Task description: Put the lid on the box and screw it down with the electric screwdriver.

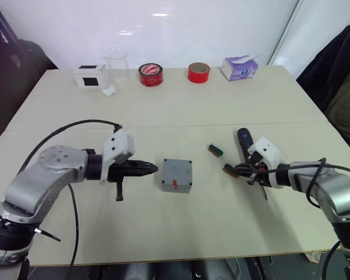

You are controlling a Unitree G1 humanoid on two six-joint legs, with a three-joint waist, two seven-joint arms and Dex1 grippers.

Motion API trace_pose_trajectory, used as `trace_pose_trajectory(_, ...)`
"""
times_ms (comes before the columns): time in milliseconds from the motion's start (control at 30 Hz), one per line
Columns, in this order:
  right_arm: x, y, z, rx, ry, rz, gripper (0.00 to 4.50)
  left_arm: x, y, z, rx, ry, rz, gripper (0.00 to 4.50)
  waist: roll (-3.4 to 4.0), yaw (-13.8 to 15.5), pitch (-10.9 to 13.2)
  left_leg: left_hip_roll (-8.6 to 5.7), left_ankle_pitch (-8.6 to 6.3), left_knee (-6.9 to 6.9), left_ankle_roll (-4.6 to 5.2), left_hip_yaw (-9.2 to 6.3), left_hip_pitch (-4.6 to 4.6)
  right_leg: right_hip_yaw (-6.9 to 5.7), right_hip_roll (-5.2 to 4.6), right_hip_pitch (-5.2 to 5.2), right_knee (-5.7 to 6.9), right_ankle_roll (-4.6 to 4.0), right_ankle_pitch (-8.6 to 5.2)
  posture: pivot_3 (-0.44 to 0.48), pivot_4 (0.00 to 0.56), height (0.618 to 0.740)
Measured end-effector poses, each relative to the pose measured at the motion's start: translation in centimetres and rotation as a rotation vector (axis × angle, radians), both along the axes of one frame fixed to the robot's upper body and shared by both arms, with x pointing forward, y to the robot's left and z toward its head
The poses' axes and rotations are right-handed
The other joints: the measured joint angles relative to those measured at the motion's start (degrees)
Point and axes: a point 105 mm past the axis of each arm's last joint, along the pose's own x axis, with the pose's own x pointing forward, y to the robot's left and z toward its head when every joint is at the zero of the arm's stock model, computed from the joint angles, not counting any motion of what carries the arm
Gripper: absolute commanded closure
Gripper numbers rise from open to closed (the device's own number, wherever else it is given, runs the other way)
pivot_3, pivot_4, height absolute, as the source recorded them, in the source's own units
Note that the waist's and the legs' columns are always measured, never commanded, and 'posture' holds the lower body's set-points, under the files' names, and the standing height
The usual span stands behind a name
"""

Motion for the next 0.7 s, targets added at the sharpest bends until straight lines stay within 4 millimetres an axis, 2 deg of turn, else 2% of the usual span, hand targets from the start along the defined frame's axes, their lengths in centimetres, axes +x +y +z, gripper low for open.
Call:
trace_pose_trajectory(133, -0.6, 1.5, -0.3, 0.063, 0.048, 0.027, 4.44, 0.0, -0.2, -0.1, -0.008, 0.002, -0.004, 4.5, 0.0, 0.0, 0.0, 0.0, 0.0, 0.0, 0.0, 0.0, 0.0, 0.0, 0.0, 0.0, 0.02, 0.0, 0.0, 0.0, 0.15, 0.74)
trace_pose_trajectory(400, -0.4, 1.8, -0.4, 0.053, 0.04, 0.022, 4.44, 0.1, -0.3, -0.2, -0.005, -0.001, 0.003, 4.5, 0.0, -0.02, 0.0, 0.0, 0.0, 0.01, 0.0, 0.0, 0.01, 0.0, 0.0, 0.0, 0.03, 0.0, 0.0, 0.0, 0.15, 0.74)
trace_pose_trajectory(567, -0.5, 1.6, -0.4, 0.031, 0.033, 0.04, 2.66, 0.1, -0.3, -0.2, -0.005, -0.001, 0.004, 4.5, 0.0, 0.02, 0.0, -0.01, 0.0, 0.01, 0.0, 0.0, 0.0, 0.0, 0.0, 0.0, 0.03, 0.0, 0.0, 0.0, 0.15, 0.74)
trace_pose_trajectory(600, -0.5, 1.6, -0.3, 0.031, 0.032, 0.041, 2.11, 0.1, -0.3, -0.2, -0.005, -0.001, 0.005, 4.5, 0.0, -0.01, 0.0, -0.01, 0.0, 0.01, 0.0, 0.0, 0.01, 0.0, 0.0, 0.0, 0.03, 0.0, 0.0, 0.0, 0.15, 0.74)
trace_pose_trajectory(700, -0.5, 1.8, -0.3, 0.04, 0.033, 0.044, 2.11, 0.1, -0.3, -0.2, -0.005, -0.002, 0.005, 4.5, 0.0, -0.01, 0.0, -0.01, 0.0, 0.01, 0.0, 0.0, 0.01, 0.0, 0.0, 0.0, 0.03, 0.0, 0.0, 0.0, 0.15, 0.74)
